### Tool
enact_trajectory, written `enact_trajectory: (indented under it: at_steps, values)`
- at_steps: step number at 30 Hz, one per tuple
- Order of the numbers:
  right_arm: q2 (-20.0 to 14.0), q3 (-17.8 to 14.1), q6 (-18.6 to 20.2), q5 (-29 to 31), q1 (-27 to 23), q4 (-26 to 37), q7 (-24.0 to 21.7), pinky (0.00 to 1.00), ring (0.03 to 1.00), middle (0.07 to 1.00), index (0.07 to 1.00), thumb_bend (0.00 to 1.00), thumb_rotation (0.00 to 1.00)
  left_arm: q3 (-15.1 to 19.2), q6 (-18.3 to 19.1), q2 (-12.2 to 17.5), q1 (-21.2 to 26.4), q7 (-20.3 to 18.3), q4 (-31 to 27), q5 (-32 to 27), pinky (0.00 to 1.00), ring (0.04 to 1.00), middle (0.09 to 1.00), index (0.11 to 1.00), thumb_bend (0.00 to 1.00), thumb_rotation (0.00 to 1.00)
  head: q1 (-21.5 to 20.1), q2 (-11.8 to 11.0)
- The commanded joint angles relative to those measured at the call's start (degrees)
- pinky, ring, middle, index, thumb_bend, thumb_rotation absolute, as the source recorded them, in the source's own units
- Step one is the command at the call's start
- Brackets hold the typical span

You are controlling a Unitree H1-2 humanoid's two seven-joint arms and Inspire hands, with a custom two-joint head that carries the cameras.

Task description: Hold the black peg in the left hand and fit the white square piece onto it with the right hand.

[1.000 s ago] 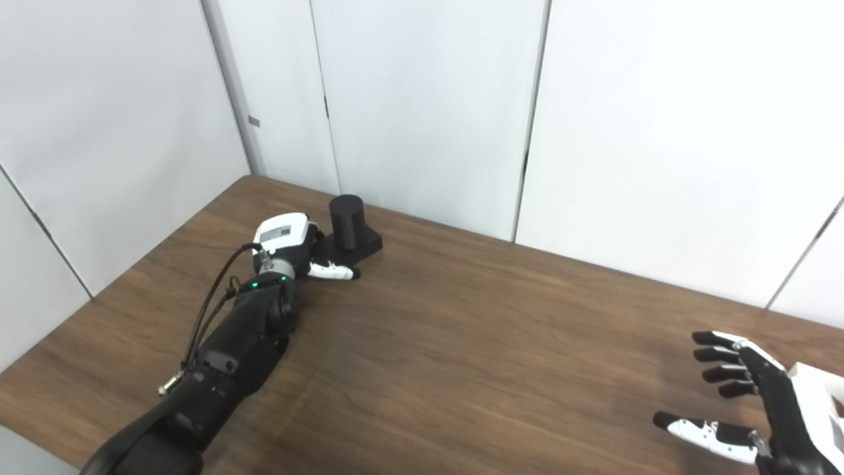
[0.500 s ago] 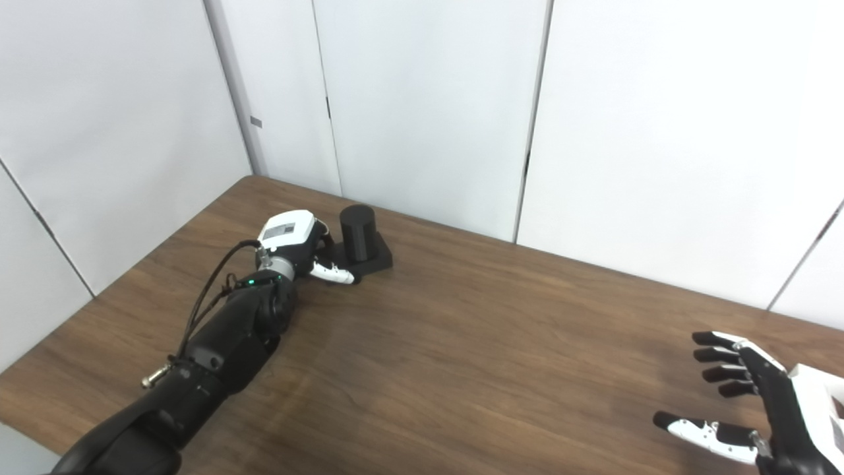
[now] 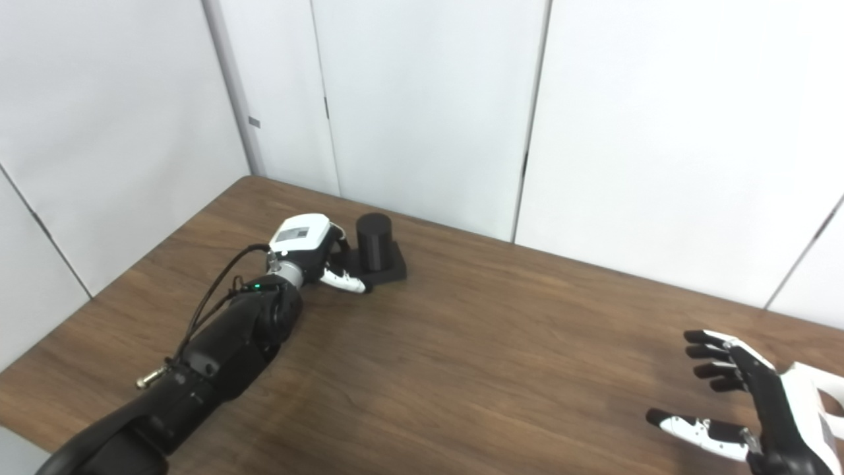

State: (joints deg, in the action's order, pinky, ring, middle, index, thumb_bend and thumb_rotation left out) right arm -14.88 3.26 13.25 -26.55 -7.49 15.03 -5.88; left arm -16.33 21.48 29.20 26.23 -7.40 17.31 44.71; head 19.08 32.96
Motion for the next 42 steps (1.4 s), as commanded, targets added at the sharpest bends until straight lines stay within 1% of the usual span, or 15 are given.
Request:
enact_trajectory:
  at_steps: [1,4,6,10,13,15,17,23,26,31,34,38,40,41,42]
  values:
    - [-0.6,-0.5,-2.7,1.0,-2.1,0.2,0.7,0.63,0.661,0.719,0.743,0.65,0.0,-1.8,-1.8,0.1,-0.8,-3.8,-2.5,-1.1,0.82,0.838,0.8,0.485,0.52,0.06,-0.3,0.1]
    - [-0.9,-0.7,-5.5,2.2,-2.1,-1.5,1.6,0.63,0.656,0.714,0.737,0.65,0.0,-2.9,-2.8,0.0,-1.6,-5.1,-4.9,-1.8,0.79,0.83,0.803,0.487,0.52,0.06,-1.4,0.5]
    - [-0.9,-0.8,-6.7,2.2,-2.1,-2.4,2.0,0.63,0.653,0.711,0.736,0.65,0.0,-3.8,-4.3,0.0,-2.0,-6.2,-5.9,-2.6,0.79,0.84,0.816,0.487,0.52,0.06,-2.1,0.8]
    - [-1.0,-0.8,-10.3,2.3,-2.1,-4.9,3.6,0.59,0.636,0.701,0.728,0.66,0.0,-5.2,-11.2,-0.1,-3.1,-5.3,-7.2,-4.6,0.78,0.843,0.82,0.489,0.52,0.06,-4.7,1.4]
    - [-0.8,-0.8,-12.3,2.2,-2.3,-6.6,4.6,0.59,0.63,0.7,0.728,0.66,0.0,-6.7,-13.8,-0.4,-3.7,-5.3,-8.8,-4.0,0.78,0.852,0.827,0.489,0.52,0.07,-6.4,1.9]
    - [-0.6,-0.7,-12.6,2.0,-2.4,-7.1,4.8,0.6,0.629,0.701,0.729,0.66,0.0,-7.8,-15.9,-0.7,-4.1,-5.5,-10.1,-3.9,0.77,0.852,0.828,0.49,0.52,0.07,-7.4,2.2]
    - [-0.4,-0.5,-13.1,2.1,-2.5,-7.6,5.1,0.6,0.629,0.701,0.731,0.65,0.0,-9.0,-17.1,-0.9,-4.3,-6.0,-11.4,-3.3,0.77,0.851,0.83,0.491,0.52,0.07,-8.4,2.5]
    - [-0.1,-0.1,-13.3,1.2,-2.8,-7.8,5.5,0.58,0.626,0.702,0.734,0.63,0.0,-11.8,-18.6,-2.2,-5.3,-7.5,-14.5,-2.5,0.8,0.867,0.831,0.491,0.52,0.07,-11.5,3.5]
    - [0.4,-0.2,-12.1,0.8,-2.9,-7.4,5.4,0.59,0.636,0.708,0.736,0.63,0.0,-13.2,-18.7,-3.1,-5.8,-8.4,-15.7,-1.6,0.79,0.865,0.825,0.491,0.52,0.07,-12.6,3.9]
    - [0.8,-0.3,-11.7,0.6,-3.1,-7.3,5.3,0.6,0.648,0.716,0.74,0.63,0.0,-15.6,-18.3,-4.7,-6.4,-10.0,-16.7,0.1,0.76,0.847,0.821,0.491,0.52,0.07,-14.0,4.3]
    - [0.9,-0.2,-11.5,0.1,-3.2,-7.3,5.2,0.6,0.648,0.719,0.74,0.63,0.0,-17.0,-18.5,-5.5,-6.7,-10.5,-16.1,1.3,0.78,0.855,0.825,0.49,0.52,0.07,-16.0,4.5]
    - [1.6,-0.4,-11.0,-0.1,-3.2,-7.0,5.5,0.61,0.651,0.721,0.742,0.63,0.0,-18.6,-19.2,-6.2,-6.9,-10.5,-13.9,2.3,0.8,0.855,0.823,0.49,0.52,0.06,-20.1,4.1]
    - [1.7,-0.5,-11.3,-0.6,-3.1,-6.6,6.1,0.6,0.64,0.712,0.741,0.63,0.0,-19.4,-19.9,-6.0,-7.0,-10.1,-13.2,3.2,0.79,0.843,0.827,0.49,0.52,0.06,-22.4,3.7]
    - [1.6,-0.6,-11.1,-0.8,-3.1,-6.2,6.1,0.6,0.642,0.713,0.744,0.63,0.0,-19.7,-20.1,-5.9,-7.0,-9.9,-13.0,3.8,0.78,0.838,0.829,0.49,0.52,0.06,-22.4,3.7]
    - [1.3,-0.7,-10.8,-0.8,-3.1,-5.6,5.6,0.6,0.644,0.715,0.747,0.63,0.0,-20.1,-20.5,-5.6,-7.1,-9.3,-12.7,4.7,0.78,0.835,0.832,0.49,0.52,0.06,-24.4,3.3]
